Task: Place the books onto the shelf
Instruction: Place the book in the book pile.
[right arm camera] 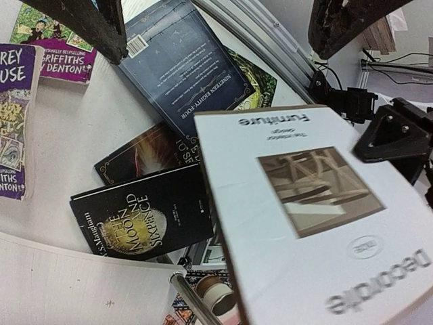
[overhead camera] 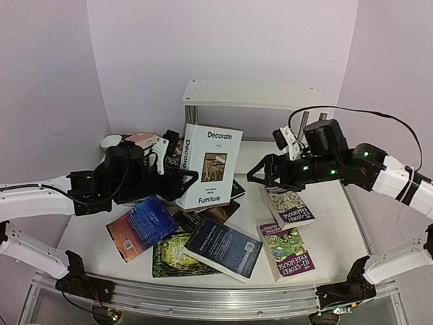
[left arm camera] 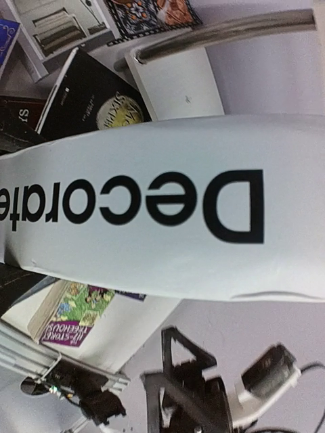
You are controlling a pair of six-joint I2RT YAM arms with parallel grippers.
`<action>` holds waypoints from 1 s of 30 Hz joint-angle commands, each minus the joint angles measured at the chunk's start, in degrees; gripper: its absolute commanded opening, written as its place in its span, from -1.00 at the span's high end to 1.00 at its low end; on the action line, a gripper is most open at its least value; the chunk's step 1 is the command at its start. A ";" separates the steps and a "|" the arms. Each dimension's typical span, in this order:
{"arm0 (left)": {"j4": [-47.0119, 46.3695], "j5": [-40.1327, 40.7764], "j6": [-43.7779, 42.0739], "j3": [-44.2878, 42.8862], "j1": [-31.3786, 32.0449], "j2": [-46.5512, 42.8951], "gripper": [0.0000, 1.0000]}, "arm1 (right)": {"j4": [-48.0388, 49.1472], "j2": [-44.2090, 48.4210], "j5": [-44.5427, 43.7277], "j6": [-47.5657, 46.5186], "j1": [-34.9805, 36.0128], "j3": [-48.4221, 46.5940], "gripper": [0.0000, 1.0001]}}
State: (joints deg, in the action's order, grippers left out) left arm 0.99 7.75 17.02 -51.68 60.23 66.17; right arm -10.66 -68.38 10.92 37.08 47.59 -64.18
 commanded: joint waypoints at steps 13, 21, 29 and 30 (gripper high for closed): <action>0.72 3.92 16.60 -4.30 0.07 10.64 0.31 | 10.04 -9.49 -6.33 5.56 8.32 3.42 -0.64; 1.54 -5.92 31.76 -5.50 0.39 14.02 0.25 | 7.68 -11.82 -13.73 6.71 8.31 4.62 -0.19; 1.44 -7.14 36.90 -6.58 0.42 17.82 0.18 | -3.09 -18.67 -16.70 7.27 8.35 0.24 -0.11; 1.44 -7.50 37.39 -6.85 0.42 18.30 0.16 | -4.27 -19.75 -17.05 7.30 8.35 -0.32 -0.11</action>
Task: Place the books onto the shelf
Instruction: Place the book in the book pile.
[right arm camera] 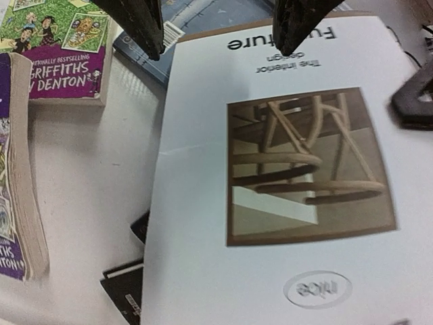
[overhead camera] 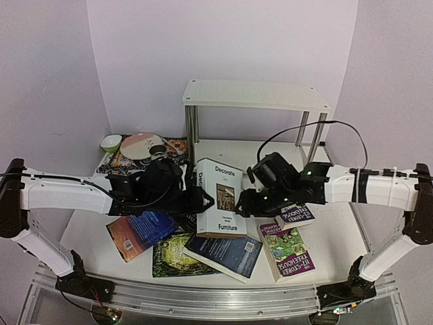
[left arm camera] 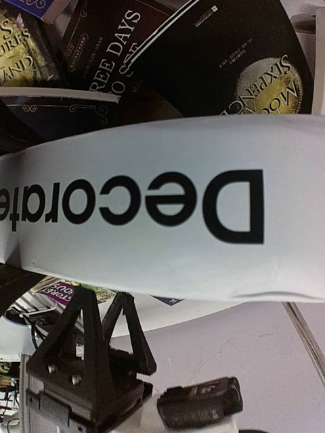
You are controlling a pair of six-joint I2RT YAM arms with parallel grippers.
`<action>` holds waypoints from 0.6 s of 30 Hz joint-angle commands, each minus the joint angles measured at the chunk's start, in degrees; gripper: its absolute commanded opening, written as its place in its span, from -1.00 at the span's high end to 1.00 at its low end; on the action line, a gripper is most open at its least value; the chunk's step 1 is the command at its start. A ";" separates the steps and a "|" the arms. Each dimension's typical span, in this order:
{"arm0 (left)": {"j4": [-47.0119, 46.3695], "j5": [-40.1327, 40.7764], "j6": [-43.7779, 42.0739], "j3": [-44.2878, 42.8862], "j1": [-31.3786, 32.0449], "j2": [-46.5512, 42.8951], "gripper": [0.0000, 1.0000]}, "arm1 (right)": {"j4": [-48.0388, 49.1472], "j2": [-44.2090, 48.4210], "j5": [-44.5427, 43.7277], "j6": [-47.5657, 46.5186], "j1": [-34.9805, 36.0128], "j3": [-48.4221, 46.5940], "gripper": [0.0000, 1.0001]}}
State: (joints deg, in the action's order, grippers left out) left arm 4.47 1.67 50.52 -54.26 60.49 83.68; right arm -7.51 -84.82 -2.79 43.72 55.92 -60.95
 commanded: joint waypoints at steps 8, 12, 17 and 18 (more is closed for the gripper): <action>-2.31 -7.75 8.46 -6.77 0.20 4.79 -0.37 | -10.26 -7.82 -1.85 1.03 -0.19 -4.83 -0.02; -4.14 -11.99 8.68 -8.42 0.16 7.16 -0.51 | -10.31 -7.70 -0.04 1.65 -0.95 -4.30 0.00; -9.36 -15.79 10.34 -9.37 0.16 10.03 -0.46 | -10.33 -5.70 2.18 2.41 -2.45 -2.77 0.00; -10.10 -15.73 10.38 -9.57 0.20 10.01 -0.46 | -10.39 -4.50 1.95 2.42 -2.60 -2.32 -0.01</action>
State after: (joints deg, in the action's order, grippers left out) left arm 1.85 -9.47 59.33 -60.23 60.38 93.32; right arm -15.75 -92.55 -2.15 45.10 54.06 -63.61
